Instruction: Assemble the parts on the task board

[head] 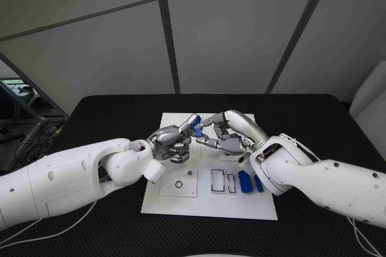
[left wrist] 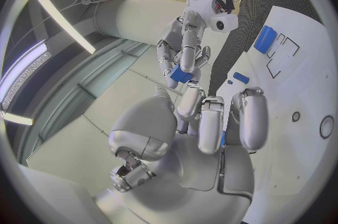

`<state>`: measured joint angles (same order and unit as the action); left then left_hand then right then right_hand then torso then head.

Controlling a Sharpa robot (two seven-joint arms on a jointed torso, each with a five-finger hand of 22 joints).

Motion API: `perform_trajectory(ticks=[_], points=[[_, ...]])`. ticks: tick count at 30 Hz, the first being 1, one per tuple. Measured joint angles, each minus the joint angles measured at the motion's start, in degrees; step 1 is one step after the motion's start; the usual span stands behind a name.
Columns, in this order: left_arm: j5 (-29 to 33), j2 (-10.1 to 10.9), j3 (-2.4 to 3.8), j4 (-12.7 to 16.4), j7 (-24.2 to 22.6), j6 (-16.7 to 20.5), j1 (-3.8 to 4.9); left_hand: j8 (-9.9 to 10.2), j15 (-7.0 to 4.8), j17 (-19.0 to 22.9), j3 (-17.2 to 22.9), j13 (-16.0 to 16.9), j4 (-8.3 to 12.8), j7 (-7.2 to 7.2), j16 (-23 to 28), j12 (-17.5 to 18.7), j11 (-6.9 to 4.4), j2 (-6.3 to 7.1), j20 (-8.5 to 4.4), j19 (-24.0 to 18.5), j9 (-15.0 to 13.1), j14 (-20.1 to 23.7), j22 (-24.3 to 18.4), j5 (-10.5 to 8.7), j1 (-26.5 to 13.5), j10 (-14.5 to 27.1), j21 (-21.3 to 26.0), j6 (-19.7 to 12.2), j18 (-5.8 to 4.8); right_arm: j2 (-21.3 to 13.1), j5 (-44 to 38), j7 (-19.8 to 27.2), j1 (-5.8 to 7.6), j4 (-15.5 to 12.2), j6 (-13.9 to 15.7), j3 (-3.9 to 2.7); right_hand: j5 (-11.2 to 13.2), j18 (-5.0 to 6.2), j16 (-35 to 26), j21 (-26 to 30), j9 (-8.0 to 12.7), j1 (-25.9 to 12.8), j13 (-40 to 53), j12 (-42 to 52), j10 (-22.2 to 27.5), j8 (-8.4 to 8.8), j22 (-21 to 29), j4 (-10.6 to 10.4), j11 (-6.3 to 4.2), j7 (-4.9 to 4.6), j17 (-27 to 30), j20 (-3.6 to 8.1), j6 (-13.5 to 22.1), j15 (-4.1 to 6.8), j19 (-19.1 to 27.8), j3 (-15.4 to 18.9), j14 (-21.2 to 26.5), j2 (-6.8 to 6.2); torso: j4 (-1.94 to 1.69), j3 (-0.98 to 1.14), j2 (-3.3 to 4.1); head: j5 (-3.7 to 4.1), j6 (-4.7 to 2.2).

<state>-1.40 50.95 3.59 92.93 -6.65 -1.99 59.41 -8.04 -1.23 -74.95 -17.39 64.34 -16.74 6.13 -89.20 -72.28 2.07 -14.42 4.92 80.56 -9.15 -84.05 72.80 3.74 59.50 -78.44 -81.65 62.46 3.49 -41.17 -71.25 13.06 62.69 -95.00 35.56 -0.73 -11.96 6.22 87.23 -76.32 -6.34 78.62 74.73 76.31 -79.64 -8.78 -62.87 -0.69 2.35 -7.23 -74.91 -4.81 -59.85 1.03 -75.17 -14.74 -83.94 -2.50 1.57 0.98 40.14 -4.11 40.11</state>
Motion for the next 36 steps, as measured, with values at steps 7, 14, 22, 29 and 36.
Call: perform_trajectory(ticks=[7,14,22,29,36], points=[[0.03,0.08,-0.01,-0.06,0.01,0.00,-0.01,0.01,0.00,0.00,0.02,0.00,0.02,0.00,0.00,0.00,0.00,-0.02,0.00,0.00,-0.15,0.00,0.05,0.00,0.02,0.00,0.00,0.00,0.00,-0.13,0.00,0.00,0.00,-0.07,-0.03,0.00,0.01,0.00,0.00,0.00,-0.04,-0.08,0.05,0.00,0.00,0.04,0.00,-0.01,0.00,0.00,0.00,0.00,0.01,0.00,0.00,0.01,0.00,-0.08,0.00,0.02,-0.04,-0.01,0.03],[0.04,0.17,-0.01,-0.22,0.01,0.02,-0.01,-0.19,0.00,0.01,0.16,0.04,0.16,0.00,0.00,0.00,0.00,-0.22,0.00,0.00,-0.28,0.00,0.14,0.00,0.23,0.00,0.00,0.00,-0.01,-0.33,0.00,-0.04,0.00,-0.13,-0.03,0.00,0.03,0.00,0.00,0.00,-0.12,-0.15,0.06,0.00,0.00,0.12,0.01,-0.01,0.00,0.00,0.01,0.00,0.03,0.00,0.00,0.01,0.00,-0.15,-0.03,0.03,-0.04,-0.03,0.04],[0.05,0.22,-0.02,-0.27,0.01,0.04,-0.03,-0.21,0.00,0.01,0.16,0.04,0.16,0.01,-0.03,0.00,0.01,-0.33,-0.20,0.20,-0.38,0.00,0.21,0.00,0.57,0.01,0.00,-0.01,-0.01,-0.48,0.00,-0.11,0.02,-0.03,-0.06,-0.03,0.10,0.00,0.00,0.00,-0.12,-0.15,0.05,0.00,0.00,-0.08,0.01,-0.02,0.00,-0.15,0.01,0.00,-0.10,0.00,0.00,0.02,0.00,-0.15,-0.05,0.00,-0.04,-0.01,0.07],[0.05,0.40,-0.05,-0.32,0.06,0.08,-0.05,-0.17,0.00,0.01,0.32,0.14,0.32,0.01,-0.23,0.00,-0.14,-0.22,-0.20,0.20,-0.52,0.00,0.33,0.00,0.70,-0.14,0.00,-0.02,-0.01,-0.57,-0.02,-0.19,0.04,0.09,-0.12,-0.04,0.15,0.00,0.00,0.00,-0.06,-0.23,0.05,0.00,0.00,-0.08,0.01,-0.05,0.00,-0.16,0.01,0.00,-0.09,0.00,0.00,0.05,0.00,-0.23,-0.06,-0.01,-0.04,0.00,0.11],[-0.01,0.52,-0.05,-0.46,0.06,0.10,-0.05,-0.17,0.00,0.01,0.35,0.07,0.34,0.01,-0.23,0.00,-0.14,-0.21,-0.20,0.20,-0.78,0.01,0.26,0.00,1.29,-0.14,0.00,-0.02,-0.01,-0.58,-0.04,-0.28,0.04,0.12,-0.12,-0.05,0.15,0.00,0.00,0.00,-0.06,-0.30,0.11,0.00,0.00,-0.02,0.01,-0.05,0.00,0.05,0.01,0.00,-0.30,0.00,0.00,0.06,0.00,-0.30,-0.07,-0.01,-0.03,-0.02,0.16]])
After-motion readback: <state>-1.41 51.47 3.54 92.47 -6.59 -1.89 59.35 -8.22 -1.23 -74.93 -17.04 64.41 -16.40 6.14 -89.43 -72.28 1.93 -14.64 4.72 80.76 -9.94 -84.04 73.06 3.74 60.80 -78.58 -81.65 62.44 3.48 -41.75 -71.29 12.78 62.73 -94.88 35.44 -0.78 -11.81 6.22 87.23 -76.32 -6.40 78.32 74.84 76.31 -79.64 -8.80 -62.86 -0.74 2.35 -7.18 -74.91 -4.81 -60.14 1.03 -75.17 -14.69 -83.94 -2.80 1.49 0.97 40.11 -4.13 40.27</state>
